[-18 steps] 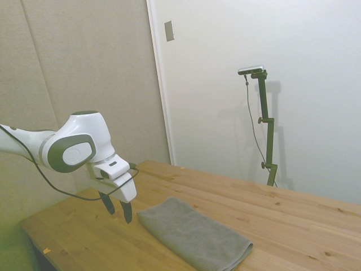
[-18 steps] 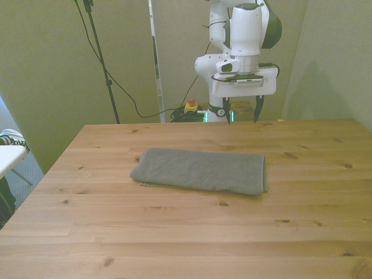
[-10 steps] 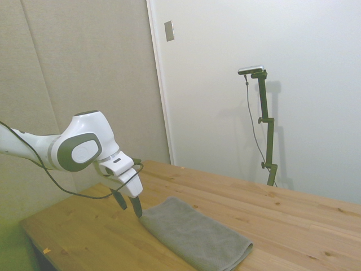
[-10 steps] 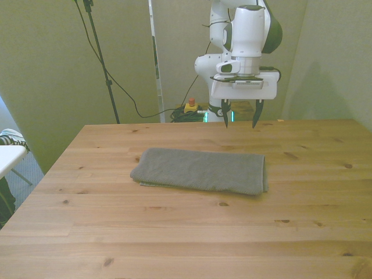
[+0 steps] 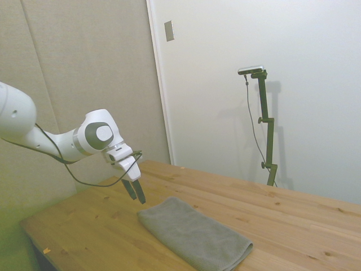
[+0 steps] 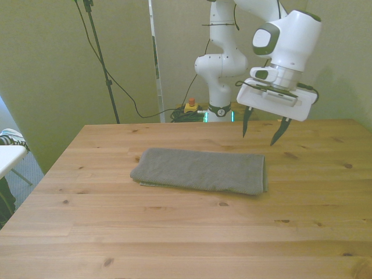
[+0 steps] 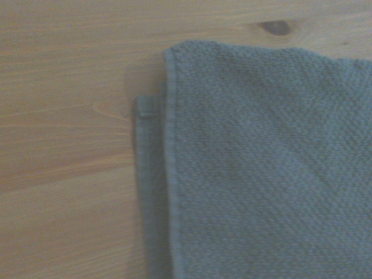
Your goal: Fold the towel
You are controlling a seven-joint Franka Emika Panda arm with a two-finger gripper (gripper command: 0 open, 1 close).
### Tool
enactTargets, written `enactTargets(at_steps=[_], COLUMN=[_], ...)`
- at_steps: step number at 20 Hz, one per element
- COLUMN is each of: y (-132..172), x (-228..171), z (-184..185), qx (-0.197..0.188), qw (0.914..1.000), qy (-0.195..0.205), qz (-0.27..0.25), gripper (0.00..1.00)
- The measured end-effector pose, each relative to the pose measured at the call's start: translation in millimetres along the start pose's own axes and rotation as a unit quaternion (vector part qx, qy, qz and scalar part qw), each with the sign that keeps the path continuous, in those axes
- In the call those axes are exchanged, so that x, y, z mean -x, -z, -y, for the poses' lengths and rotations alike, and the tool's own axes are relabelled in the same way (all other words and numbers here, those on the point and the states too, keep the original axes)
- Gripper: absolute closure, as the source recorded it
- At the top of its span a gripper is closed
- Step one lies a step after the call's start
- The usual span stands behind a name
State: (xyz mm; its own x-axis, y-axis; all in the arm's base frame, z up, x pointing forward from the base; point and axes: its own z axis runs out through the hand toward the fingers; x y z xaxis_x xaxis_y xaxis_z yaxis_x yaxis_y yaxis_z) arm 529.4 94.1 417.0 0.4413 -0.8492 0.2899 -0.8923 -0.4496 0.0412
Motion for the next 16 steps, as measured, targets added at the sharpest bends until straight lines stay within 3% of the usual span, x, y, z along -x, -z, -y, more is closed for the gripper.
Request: enactTargets(at_steps=[6, 16], y=[-35.2, -48.8], x=[-28.8, -6.5], z=[46.7, 84.5], qx=[0.064, 0.064], qw=[0.9979, 0.9977], qy=[-0.010, 0.021], qz=[0.008, 0.004], gripper=[0.00, 0.00])
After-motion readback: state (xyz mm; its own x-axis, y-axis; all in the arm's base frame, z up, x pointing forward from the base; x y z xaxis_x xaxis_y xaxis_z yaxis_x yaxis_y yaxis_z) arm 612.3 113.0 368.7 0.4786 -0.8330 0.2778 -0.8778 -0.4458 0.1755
